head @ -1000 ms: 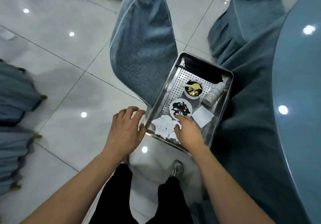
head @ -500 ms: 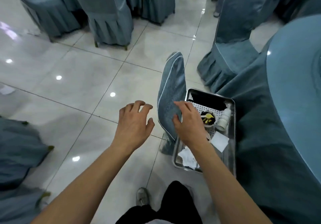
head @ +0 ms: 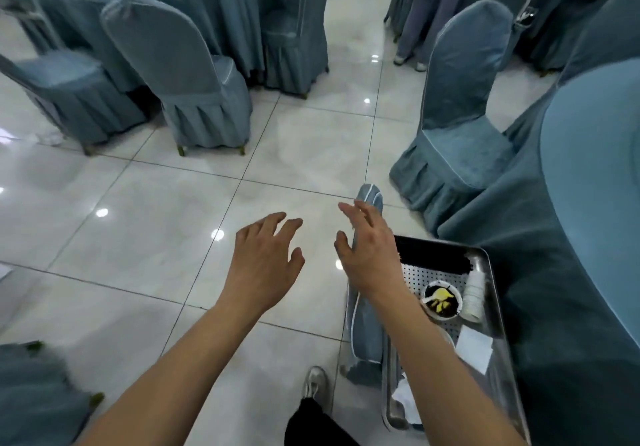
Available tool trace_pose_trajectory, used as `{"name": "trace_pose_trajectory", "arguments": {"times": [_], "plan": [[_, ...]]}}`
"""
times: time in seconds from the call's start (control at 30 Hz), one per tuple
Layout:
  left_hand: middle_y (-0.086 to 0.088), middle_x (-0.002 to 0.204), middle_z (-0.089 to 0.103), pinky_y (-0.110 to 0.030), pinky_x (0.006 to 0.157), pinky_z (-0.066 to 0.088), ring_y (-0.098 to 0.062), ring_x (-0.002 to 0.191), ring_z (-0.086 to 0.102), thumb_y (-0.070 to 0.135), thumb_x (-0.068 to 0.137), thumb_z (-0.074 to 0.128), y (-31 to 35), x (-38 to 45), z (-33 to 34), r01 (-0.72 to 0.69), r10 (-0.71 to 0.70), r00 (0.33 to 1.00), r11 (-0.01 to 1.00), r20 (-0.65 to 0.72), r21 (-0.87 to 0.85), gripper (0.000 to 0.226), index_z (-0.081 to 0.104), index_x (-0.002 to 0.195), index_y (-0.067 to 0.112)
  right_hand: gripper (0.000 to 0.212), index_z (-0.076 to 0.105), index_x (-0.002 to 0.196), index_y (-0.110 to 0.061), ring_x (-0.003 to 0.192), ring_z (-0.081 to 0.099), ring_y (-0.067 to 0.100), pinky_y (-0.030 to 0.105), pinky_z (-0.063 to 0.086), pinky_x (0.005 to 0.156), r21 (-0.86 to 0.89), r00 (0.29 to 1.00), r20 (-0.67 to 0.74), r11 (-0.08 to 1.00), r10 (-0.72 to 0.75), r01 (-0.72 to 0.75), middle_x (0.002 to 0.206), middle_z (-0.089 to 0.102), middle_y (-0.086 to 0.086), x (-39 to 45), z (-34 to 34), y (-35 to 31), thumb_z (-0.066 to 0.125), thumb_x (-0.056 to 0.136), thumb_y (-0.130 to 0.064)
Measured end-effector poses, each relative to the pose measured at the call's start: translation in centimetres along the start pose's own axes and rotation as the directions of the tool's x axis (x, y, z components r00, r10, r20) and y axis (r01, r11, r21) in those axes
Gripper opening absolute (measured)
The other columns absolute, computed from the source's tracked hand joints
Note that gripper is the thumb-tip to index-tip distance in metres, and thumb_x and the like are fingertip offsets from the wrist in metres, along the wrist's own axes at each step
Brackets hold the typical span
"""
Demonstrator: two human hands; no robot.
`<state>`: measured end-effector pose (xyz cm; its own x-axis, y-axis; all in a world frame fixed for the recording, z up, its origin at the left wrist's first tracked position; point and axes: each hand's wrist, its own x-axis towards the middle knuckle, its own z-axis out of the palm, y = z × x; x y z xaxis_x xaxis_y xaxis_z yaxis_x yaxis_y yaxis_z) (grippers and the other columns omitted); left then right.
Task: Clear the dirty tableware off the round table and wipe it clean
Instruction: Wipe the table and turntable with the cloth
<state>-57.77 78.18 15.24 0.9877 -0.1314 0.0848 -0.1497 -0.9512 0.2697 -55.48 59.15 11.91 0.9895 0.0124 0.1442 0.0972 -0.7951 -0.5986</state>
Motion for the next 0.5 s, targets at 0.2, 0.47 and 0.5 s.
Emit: {"name": "trace_pose_trajectory", "arguments": {"times": [0.2,0.47,0.5], "plan": [[-0.005,0.145,0.052,-0.044,0.107,0.036,-0.03,0.131,0.05,0.029,0.091,0.063,-2.1,8.5,-1.5,-0.048,0.048,0.999,0.999,-0.013,-0.007,0.048,0.056,0.139,0.025,0.053,0.04,0.147,-0.033,0.131,0.045,0.023,0.047,0.039,0.107,-0.065,1.0,-0.023,0.998,0.015,-0.016,0.151,0.04,-0.002,8.0,0.6,-1.3,0.052,0.095,-0.033],[-0.004,0.143,0.053,-0.044,0.106,0.037,-0.031,0.127,0.051,0.029,0.091,0.064,-4.1,21.6,-0.5,-0.204,0.205,0.979,0.978,0.019,-0.038,0.041,0.059,0.132,0.025,0.043,0.052,0.137,-0.026,0.126,0.048,0.024,0.042,0.039,0.106,-0.108,0.987,-0.129,0.989,0.091,-0.105,0.144,0.047,0.001,18.3,1.8,-0.2,0.056,0.094,-0.029],[-0.003,0.143,0.052,-0.044,0.106,0.037,-0.031,0.127,0.051,0.03,0.091,0.064,-4.5,23.6,-0.4,-0.231,0.232,0.973,0.972,0.022,-0.036,0.041,0.059,0.132,0.025,0.041,0.054,0.134,-0.026,0.124,0.05,0.024,0.042,0.04,0.105,-0.114,0.982,-0.154,0.985,0.108,-0.127,0.143,0.048,0.0,19.9,2.0,-0.1,0.057,0.094,-0.029]]}}
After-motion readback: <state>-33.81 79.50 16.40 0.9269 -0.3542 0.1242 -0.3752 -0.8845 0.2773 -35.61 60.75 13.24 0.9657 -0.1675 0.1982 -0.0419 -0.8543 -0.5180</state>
